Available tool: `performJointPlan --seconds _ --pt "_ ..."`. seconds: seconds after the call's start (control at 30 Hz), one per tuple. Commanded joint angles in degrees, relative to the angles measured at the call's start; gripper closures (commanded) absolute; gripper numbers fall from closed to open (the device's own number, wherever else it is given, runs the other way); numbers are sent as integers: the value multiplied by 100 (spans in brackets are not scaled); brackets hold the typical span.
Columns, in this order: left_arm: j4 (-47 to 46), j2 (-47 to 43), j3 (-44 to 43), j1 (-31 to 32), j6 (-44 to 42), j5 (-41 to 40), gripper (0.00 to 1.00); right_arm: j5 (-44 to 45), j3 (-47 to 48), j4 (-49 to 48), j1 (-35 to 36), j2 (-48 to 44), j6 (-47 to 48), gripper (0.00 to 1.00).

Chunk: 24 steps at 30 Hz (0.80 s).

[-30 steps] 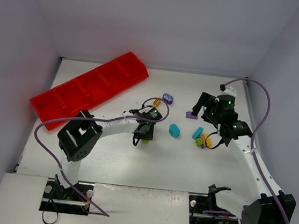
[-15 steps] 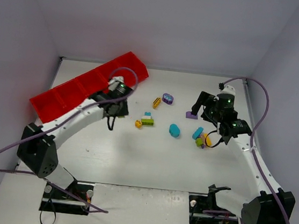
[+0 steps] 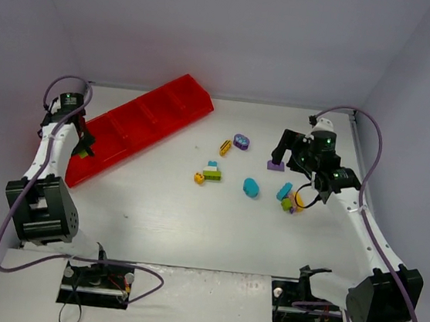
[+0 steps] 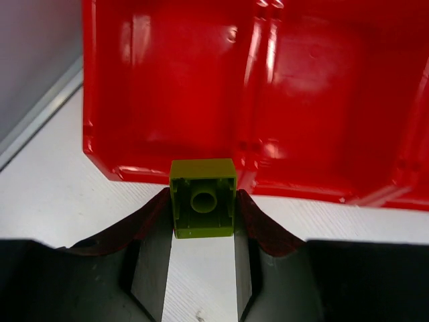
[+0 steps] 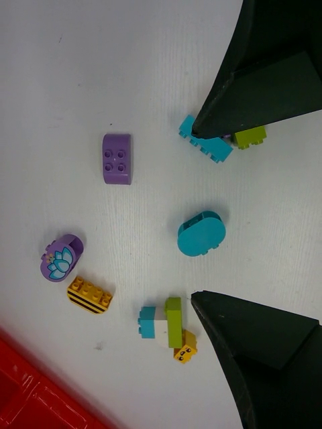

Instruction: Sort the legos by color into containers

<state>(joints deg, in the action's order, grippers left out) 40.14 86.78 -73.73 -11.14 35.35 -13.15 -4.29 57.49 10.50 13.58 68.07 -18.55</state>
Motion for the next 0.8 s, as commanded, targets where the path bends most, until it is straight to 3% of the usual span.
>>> performJointPlan --seconds 0.0,0.13,0.23,0.33,0.37,0.53,0.77 --pt "-6 180 -396 -300 -231 -4 95 -168 227 -286 39 -92 149 7" --pt "-76 531 -466 -635 -327 6 94 -116 139 -286 39 -163 202 7" --pt "-94 830 -606 -688 -424 -117 76 -80 60 -303 30 -207 220 7" --pt "-15 989 -739 -741 -407 -153 67 -80 34 -294 30 -207 228 6" --pt "-24 1016 -765 -758 -389 -179 58 -72 25 -294 39 -215 237 6" --pt "-41 1016 -792 -785 -354 -153 39 -28 16 -294 30 -242 229 6" --pt "-85 595 -800 -698 -319 680 31 -28 86 -285 30 -163 237 6"
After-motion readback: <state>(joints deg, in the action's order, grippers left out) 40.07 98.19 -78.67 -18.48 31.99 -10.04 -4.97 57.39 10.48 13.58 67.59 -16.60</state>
